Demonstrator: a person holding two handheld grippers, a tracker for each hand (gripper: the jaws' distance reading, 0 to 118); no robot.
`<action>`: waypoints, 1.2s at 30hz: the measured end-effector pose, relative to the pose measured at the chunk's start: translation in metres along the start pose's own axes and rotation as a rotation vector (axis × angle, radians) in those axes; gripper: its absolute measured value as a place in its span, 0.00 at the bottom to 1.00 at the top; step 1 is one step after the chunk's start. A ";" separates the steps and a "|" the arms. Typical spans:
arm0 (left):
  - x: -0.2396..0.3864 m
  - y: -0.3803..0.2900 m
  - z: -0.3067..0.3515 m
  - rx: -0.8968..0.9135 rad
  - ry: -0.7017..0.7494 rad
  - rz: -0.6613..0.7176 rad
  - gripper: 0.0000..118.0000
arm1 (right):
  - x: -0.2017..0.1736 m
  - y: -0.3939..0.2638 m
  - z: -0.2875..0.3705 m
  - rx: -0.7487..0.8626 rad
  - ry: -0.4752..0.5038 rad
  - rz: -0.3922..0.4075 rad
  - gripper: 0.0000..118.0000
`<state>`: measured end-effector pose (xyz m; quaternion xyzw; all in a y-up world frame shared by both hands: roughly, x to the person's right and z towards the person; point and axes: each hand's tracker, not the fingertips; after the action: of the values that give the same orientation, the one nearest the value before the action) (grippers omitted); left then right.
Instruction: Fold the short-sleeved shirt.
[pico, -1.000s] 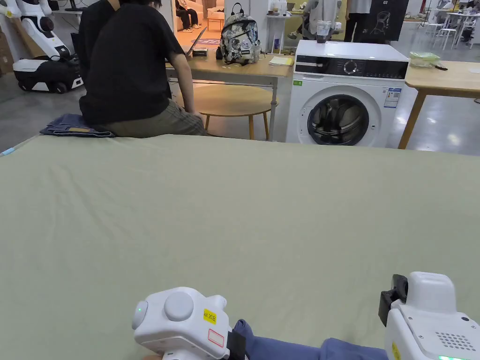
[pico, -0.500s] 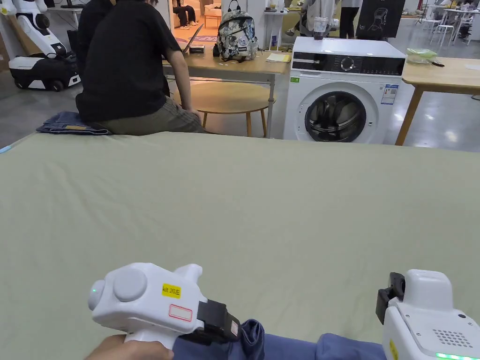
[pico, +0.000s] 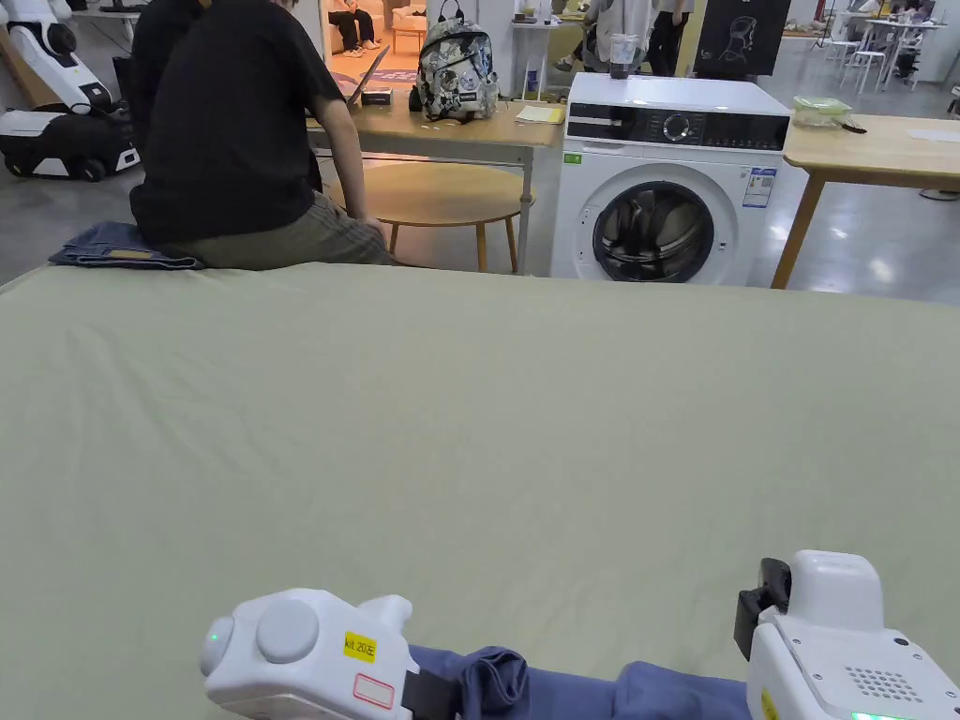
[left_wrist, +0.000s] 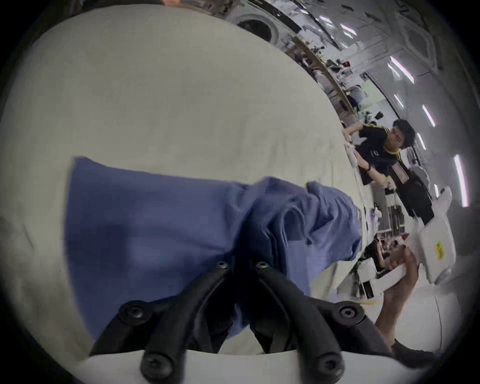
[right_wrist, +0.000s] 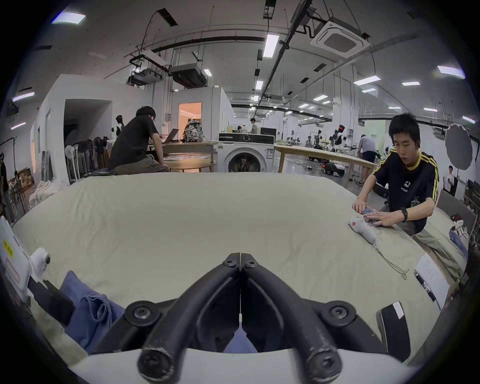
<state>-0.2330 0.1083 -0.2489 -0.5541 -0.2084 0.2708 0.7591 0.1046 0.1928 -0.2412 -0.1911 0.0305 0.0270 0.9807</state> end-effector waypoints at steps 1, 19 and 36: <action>0.001 0.001 -0.004 0.011 -0.040 -0.005 0.05 | 0.001 0.000 0.000 -0.002 -0.002 0.000 0.00; 0.017 -0.005 -0.035 -0.038 -0.059 -0.049 0.01 | 0.008 0.001 0.004 0.008 -0.012 -0.008 0.00; -0.072 -0.009 0.129 0.257 0.000 0.050 0.52 | 0.003 0.013 0.012 0.092 0.001 -0.019 0.00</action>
<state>-0.3661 0.1542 -0.2026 -0.4573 -0.1583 0.3140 0.8169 0.1076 0.2090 -0.2354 -0.1463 0.0306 0.0162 0.9886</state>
